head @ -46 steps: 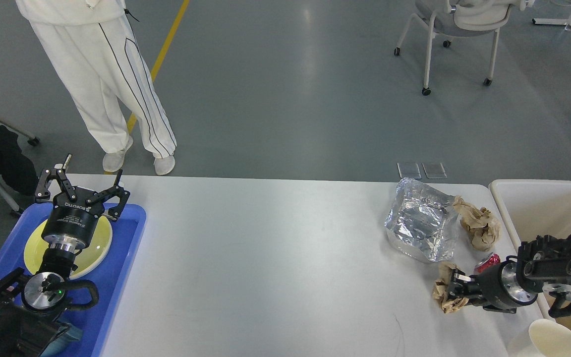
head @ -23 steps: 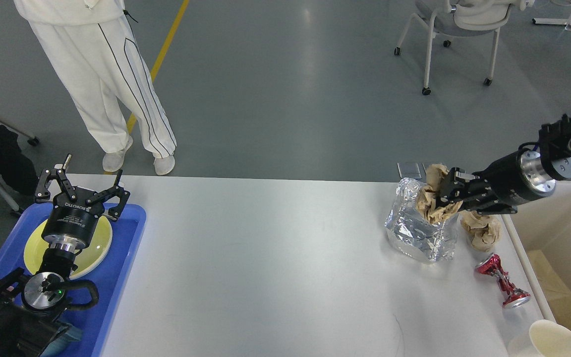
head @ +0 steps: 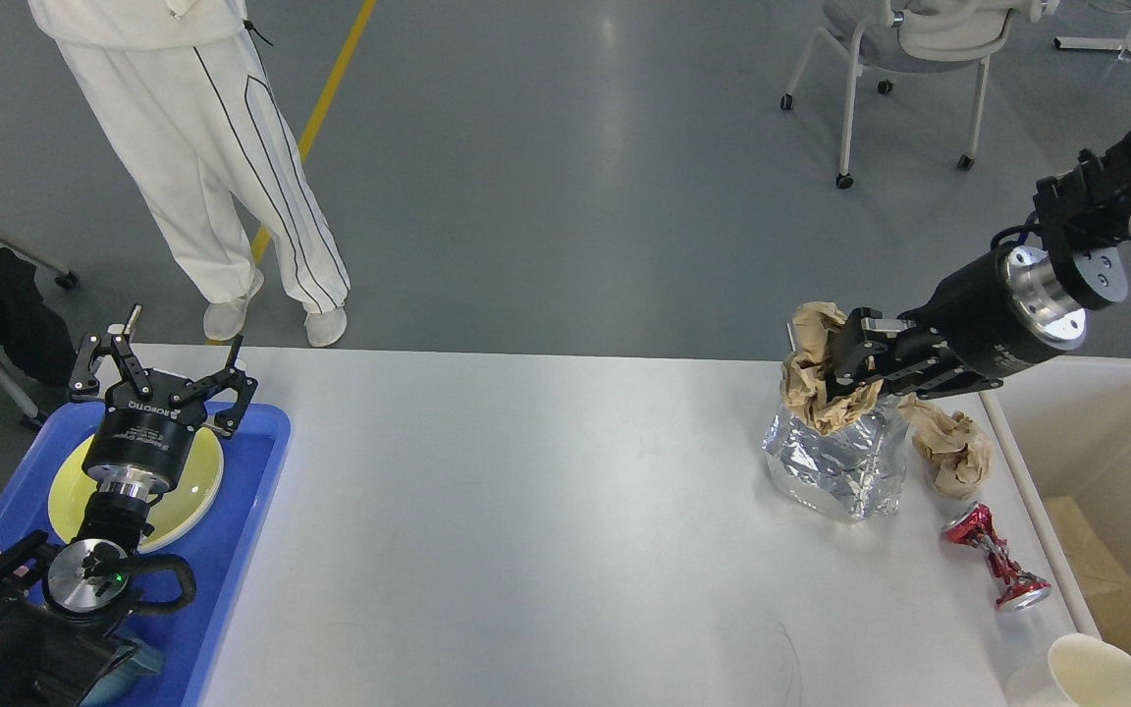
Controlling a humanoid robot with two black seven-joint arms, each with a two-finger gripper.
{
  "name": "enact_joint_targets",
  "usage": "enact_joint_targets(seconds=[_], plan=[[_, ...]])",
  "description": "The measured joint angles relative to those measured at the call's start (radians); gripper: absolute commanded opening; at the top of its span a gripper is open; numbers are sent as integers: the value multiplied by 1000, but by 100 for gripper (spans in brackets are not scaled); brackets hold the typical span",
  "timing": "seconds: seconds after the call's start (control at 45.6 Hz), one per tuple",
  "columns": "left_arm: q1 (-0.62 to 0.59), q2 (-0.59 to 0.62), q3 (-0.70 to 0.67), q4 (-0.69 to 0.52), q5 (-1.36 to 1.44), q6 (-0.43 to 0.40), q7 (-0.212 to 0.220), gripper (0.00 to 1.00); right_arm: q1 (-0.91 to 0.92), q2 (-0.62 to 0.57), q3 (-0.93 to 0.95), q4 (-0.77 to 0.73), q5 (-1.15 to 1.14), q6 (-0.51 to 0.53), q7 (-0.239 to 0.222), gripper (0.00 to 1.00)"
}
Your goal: Tidy desktop
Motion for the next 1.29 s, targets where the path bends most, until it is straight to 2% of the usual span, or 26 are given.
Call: enact_joint_targets(seconds=[0.11,0.263,0.417,0.592,0.68,0.702,0.724,0.746,0.767,0.789,0.811,1.294], plan=[[0,0,0,0,0,0,0,97,-163,-1,-27,-196,-17,-113,0,0],[0,0,0,0,0,0,0,97,-439,-2,-14,-557,-6,-236,7,0],[0,0,0,0,1,0,0,97,-811,15,79,-927,79,-448,13,0],[0,0,0,0,1,0,0,97,-1201,159,224,-1336,272,-594,46,0],[0,0,0,0,1,0,0,97,-1296,206,271,-1445,385,-627,53,0],[0,0,0,0,1,0,0,97,-1311,212,277,-1456,406,-633,54,10],[0,0,0,0,1,0,0,97,-1328,217,282,-1465,429,-640,54,41],[0,0,0,0,1,0,0,97,-1339,219,285,-1470,444,-645,54,99],[0,0,0,0,1,0,0,97,-1348,221,288,-1473,456,-648,54,100],[0,0,0,0,1,0,0,97,-1356,221,289,-1475,465,-650,55,96],[0,0,0,0,1,0,0,97,-1364,222,290,-1476,473,-652,55,100],[0,0,0,0,0,0,0,97,-1380,229,289,-1482,490,-666,44,100]])
